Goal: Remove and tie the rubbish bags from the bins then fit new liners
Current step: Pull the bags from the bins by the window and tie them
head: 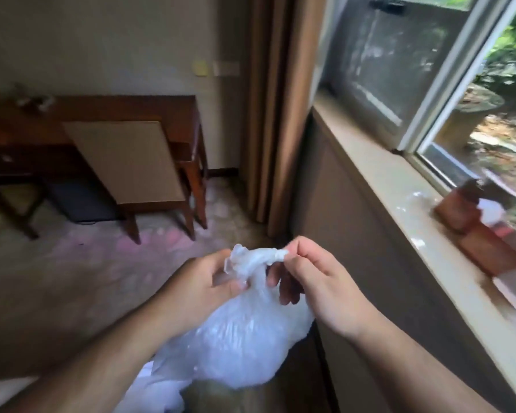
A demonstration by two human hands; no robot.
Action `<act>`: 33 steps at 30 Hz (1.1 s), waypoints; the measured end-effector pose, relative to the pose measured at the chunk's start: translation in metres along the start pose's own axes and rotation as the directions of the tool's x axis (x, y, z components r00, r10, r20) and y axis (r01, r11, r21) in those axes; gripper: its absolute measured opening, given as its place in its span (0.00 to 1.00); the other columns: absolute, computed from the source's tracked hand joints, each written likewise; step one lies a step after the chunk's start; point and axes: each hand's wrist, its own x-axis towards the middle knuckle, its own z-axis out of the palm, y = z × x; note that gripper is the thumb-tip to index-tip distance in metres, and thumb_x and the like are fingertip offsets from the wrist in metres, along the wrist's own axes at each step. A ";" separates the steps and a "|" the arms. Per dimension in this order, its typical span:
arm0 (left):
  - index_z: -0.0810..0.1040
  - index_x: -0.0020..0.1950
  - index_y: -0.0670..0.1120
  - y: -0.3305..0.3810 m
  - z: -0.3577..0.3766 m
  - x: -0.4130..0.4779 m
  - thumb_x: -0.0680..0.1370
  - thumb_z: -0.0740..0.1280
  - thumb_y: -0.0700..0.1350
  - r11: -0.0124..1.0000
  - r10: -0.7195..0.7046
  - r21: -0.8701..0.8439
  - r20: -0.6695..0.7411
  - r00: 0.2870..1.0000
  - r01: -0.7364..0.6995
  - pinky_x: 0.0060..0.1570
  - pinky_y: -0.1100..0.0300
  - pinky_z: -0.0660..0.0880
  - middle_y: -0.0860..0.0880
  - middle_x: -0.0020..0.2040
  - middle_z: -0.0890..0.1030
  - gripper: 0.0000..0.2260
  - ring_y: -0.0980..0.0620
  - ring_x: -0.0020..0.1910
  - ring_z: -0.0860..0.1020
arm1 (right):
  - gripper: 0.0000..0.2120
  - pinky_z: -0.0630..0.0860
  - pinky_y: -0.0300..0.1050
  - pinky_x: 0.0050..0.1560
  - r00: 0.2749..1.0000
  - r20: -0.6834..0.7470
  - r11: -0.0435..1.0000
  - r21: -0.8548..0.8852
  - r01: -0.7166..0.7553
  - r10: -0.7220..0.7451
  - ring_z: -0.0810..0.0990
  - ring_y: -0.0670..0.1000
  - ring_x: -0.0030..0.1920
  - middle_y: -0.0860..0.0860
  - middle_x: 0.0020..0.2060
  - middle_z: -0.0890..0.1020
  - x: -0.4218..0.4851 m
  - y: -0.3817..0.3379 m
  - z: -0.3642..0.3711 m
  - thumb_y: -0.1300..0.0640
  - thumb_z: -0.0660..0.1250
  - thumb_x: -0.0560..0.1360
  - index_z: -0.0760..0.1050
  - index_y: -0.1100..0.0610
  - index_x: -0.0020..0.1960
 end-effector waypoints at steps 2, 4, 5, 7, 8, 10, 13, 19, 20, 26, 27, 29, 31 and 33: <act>0.83 0.46 0.54 -0.003 -0.014 0.009 0.75 0.73 0.46 1.000 -0.029 0.008 -0.103 0.994 0.030 0.46 0.70 0.73 0.62 0.43 0.84 0.03 0.68 0.45 0.78 | 0.11 0.73 0.48 0.42 0.997 0.070 0.999 -0.038 0.021 -0.019 0.78 0.60 0.35 0.50 0.33 0.81 0.032 -0.004 0.000 0.58 0.59 0.83 0.71 0.61 0.43; 0.84 0.42 0.55 -0.006 -0.029 0.013 0.76 0.73 0.46 0.997 -0.057 0.047 -0.185 0.981 0.066 0.44 0.73 0.71 0.65 0.41 0.82 0.04 0.69 0.43 0.78 | 0.11 0.73 0.50 0.40 0.985 0.174 0.999 -0.041 0.016 -0.009 0.78 0.58 0.32 0.48 0.36 0.83 0.059 -0.008 0.005 0.61 0.56 0.84 0.71 0.63 0.45; 0.84 0.43 0.58 -0.009 -0.038 0.014 0.75 0.71 0.51 0.994 -0.058 0.074 -0.225 0.973 0.076 0.46 0.72 0.71 0.65 0.44 0.82 0.02 0.67 0.46 0.79 | 0.11 0.72 0.51 0.38 0.973 0.232 0.999 -0.038 0.015 -0.006 0.78 0.57 0.31 0.49 0.39 0.85 0.072 -0.010 0.010 0.62 0.55 0.85 0.70 0.63 0.46; 0.81 0.46 0.65 -0.015 -0.055 0.017 0.71 0.67 0.59 0.987 -0.063 0.120 -0.315 0.947 0.105 0.50 0.65 0.73 0.63 0.48 0.80 0.06 0.62 0.50 0.79 | 0.11 0.72 0.50 0.36 0.949 0.314 1.000 -0.011 0.022 -0.017 0.78 0.57 0.29 0.53 0.43 0.86 0.098 -0.014 0.022 0.58 0.54 0.84 0.70 0.61 0.47; 0.81 0.48 0.65 -0.021 -0.064 0.019 0.71 0.66 0.60 0.986 -0.070 0.116 -0.369 0.927 0.120 0.51 0.60 0.74 0.61 0.48 0.80 0.08 0.60 0.51 0.80 | 0.11 0.72 0.49 0.34 0.942 0.334 0.999 0.020 0.025 -0.031 0.77 0.58 0.29 0.55 0.42 0.86 0.111 -0.016 0.028 0.55 0.54 0.83 0.70 0.60 0.47; 0.81 0.50 0.60 -0.030 -0.082 0.024 0.72 0.66 0.62 0.982 -0.087 0.105 -0.475 0.876 0.155 0.51 0.50 0.77 0.57 0.47 0.82 0.11 0.55 0.50 0.81 | 0.11 0.70 0.45 0.31 0.933 0.357 0.996 0.092 0.015 -0.047 0.75 0.57 0.26 0.58 0.38 0.85 0.139 -0.020 0.042 0.53 0.53 0.80 0.69 0.58 0.46; 0.81 0.45 0.56 -0.043 -0.109 0.038 0.76 0.64 0.62 0.980 -0.067 0.116 -0.572 0.818 0.161 0.45 0.50 0.77 0.54 0.41 0.82 0.12 0.54 0.42 0.81 | 0.13 0.66 0.44 0.28 0.933 0.359 0.975 0.215 -0.053 -0.028 0.72 0.57 0.23 0.64 0.33 0.83 0.183 -0.027 0.063 0.59 0.52 0.84 0.71 0.59 0.46; 0.79 0.41 0.59 -0.071 -0.167 0.090 0.75 0.59 0.67 0.984 -0.120 0.023 -0.637 0.761 0.175 0.35 0.63 0.70 0.53 0.34 0.80 0.16 0.55 0.33 0.77 | 0.13 0.70 0.50 0.39 0.935 0.355 0.986 0.163 -0.040 -0.020 0.72 0.53 0.29 0.60 0.32 0.78 0.270 -0.043 0.093 0.47 0.59 0.76 0.80 0.50 0.40; 0.80 0.42 0.59 -0.076 -0.178 0.099 0.75 0.58 0.69 0.984 -0.132 0.006 -0.639 0.758 0.176 0.37 0.62 0.72 0.53 0.36 0.81 0.18 0.54 0.35 0.78 | 0.13 0.70 0.51 0.40 0.928 0.371 0.987 0.155 -0.046 -0.015 0.73 0.54 0.30 0.59 0.30 0.76 0.284 -0.047 0.098 0.46 0.59 0.75 0.79 0.49 0.41; 0.81 0.47 0.55 -0.101 -0.253 0.141 0.80 0.61 0.60 0.981 -0.164 -0.037 -0.679 0.716 0.189 0.42 0.52 0.78 0.54 0.41 0.83 0.13 0.54 0.41 0.81 | 0.13 0.69 0.48 0.34 0.909 0.415 0.992 0.128 -0.011 -0.043 0.73 0.58 0.28 0.70 0.37 0.77 0.362 -0.061 0.139 0.46 0.57 0.77 0.77 0.48 0.43; 0.81 0.47 0.55 -0.104 -0.263 0.144 0.79 0.61 0.58 0.982 -0.152 -0.025 -0.703 0.695 0.189 0.41 0.53 0.77 0.54 0.40 0.83 0.12 0.54 0.40 0.81 | 0.13 0.70 0.49 0.37 0.914 0.403 0.994 0.110 -0.003 -0.042 0.74 0.56 0.30 0.66 0.36 0.78 0.372 -0.061 0.146 0.45 0.57 0.77 0.77 0.48 0.43; 0.82 0.45 0.54 -0.111 -0.283 0.148 0.81 0.62 0.53 0.979 -0.142 -0.008 -0.746 0.650 0.204 0.39 0.58 0.75 0.53 0.39 0.83 0.10 0.55 0.39 0.81 | 0.12 0.72 0.52 0.41 0.923 0.385 0.996 0.092 -0.005 -0.031 0.77 0.53 0.36 0.56 0.37 0.80 0.394 -0.065 0.161 0.44 0.58 0.76 0.78 0.48 0.43; 0.81 0.42 0.50 -0.120 -0.301 0.149 0.82 0.62 0.47 0.978 -0.142 -0.014 -0.777 0.614 0.208 0.35 0.64 0.72 0.49 0.37 0.82 0.11 0.56 0.35 0.79 | 0.12 0.74 0.53 0.43 0.923 0.383 0.995 0.098 0.002 -0.040 0.78 0.52 0.40 0.53 0.38 0.81 0.418 -0.068 0.178 0.46 0.59 0.75 0.78 0.49 0.43; 0.79 0.39 0.49 -0.131 -0.320 0.146 0.82 0.63 0.46 0.972 -0.187 -0.066 -0.797 0.575 0.224 0.32 0.64 0.69 0.46 0.34 0.79 0.13 0.57 0.31 0.75 | 0.11 0.73 0.52 0.43 0.923 0.382 0.995 0.094 0.019 -0.054 0.78 0.51 0.39 0.51 0.36 0.81 0.443 -0.070 0.198 0.48 0.60 0.77 0.79 0.49 0.42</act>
